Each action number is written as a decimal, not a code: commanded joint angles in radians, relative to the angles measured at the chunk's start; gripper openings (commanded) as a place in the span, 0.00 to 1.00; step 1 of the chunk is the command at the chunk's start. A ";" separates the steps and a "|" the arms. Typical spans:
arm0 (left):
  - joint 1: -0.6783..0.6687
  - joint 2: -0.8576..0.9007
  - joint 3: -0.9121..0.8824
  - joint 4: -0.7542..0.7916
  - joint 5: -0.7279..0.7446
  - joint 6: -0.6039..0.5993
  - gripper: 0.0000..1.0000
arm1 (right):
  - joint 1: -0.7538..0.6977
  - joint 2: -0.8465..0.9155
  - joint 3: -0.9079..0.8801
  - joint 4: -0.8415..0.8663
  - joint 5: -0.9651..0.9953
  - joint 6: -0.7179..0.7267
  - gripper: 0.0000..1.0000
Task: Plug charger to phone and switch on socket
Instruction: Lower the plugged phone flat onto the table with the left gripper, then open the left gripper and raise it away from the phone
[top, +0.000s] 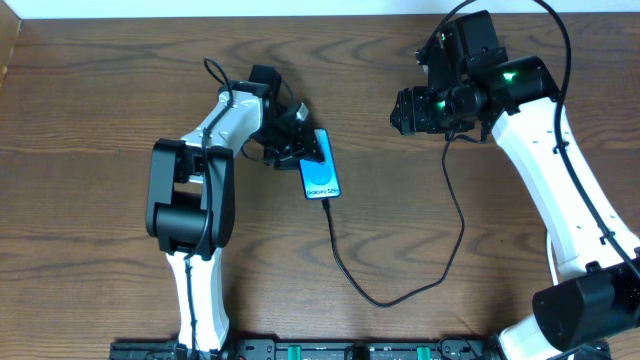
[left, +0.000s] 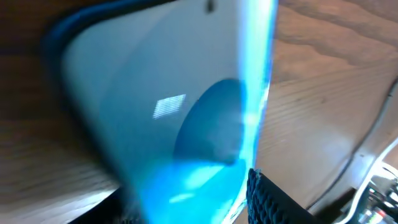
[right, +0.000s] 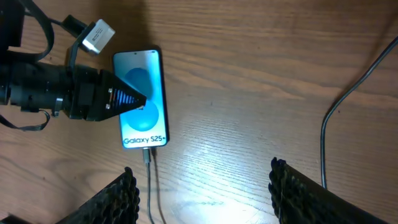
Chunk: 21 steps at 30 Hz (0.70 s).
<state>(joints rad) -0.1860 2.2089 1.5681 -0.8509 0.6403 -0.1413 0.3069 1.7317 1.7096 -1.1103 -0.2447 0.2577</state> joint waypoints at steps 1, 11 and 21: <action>0.003 0.040 -0.018 -0.021 -0.221 0.006 0.51 | -0.005 -0.003 -0.005 -0.002 0.011 -0.013 0.67; 0.003 0.040 -0.018 -0.028 -0.291 0.006 0.51 | -0.005 -0.003 -0.005 -0.009 0.011 -0.013 0.67; 0.010 -0.002 -0.006 -0.072 -0.433 0.006 0.56 | -0.005 -0.003 -0.005 -0.017 0.011 -0.028 0.67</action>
<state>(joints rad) -0.1871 2.1803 1.5803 -0.9031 0.4061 -0.1410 0.3069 1.7317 1.7096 -1.1263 -0.2382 0.2481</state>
